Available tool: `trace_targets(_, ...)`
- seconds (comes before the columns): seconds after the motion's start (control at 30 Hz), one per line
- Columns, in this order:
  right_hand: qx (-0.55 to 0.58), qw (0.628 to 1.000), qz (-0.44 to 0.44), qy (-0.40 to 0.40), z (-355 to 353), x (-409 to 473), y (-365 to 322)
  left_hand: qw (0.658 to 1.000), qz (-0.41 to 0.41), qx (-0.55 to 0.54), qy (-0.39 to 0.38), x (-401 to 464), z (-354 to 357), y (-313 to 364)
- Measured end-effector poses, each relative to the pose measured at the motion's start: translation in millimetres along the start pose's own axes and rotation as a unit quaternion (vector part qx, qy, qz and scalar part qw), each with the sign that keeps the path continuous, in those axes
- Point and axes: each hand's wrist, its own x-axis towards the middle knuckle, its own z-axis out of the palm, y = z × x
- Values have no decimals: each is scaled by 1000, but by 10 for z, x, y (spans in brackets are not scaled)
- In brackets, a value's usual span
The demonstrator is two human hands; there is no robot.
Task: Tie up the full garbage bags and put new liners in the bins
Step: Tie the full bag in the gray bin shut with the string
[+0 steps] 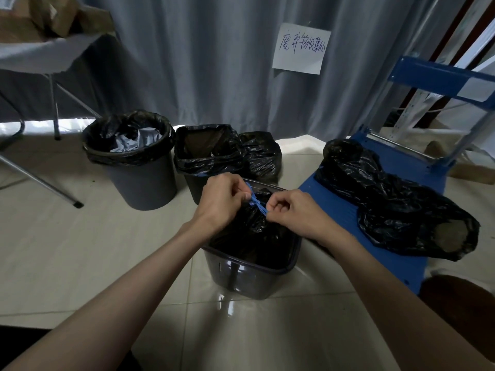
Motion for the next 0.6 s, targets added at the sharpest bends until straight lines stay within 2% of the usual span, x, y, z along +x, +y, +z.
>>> trace_targets(0.23, -7, 999, -12, -53, 40, 14, 2, 998, 26, 50, 40, -10, 57, -44)
trace_targets(0.43, 11, 993, -8, -114, 36, 20, 55, 1000, -17, 14, 11, -32, 97, -50)
trace_targets(0.6, 46, 992, -14, -121, 27, 8, 81, 999, -18, 16, 21, -22, 87, -15)
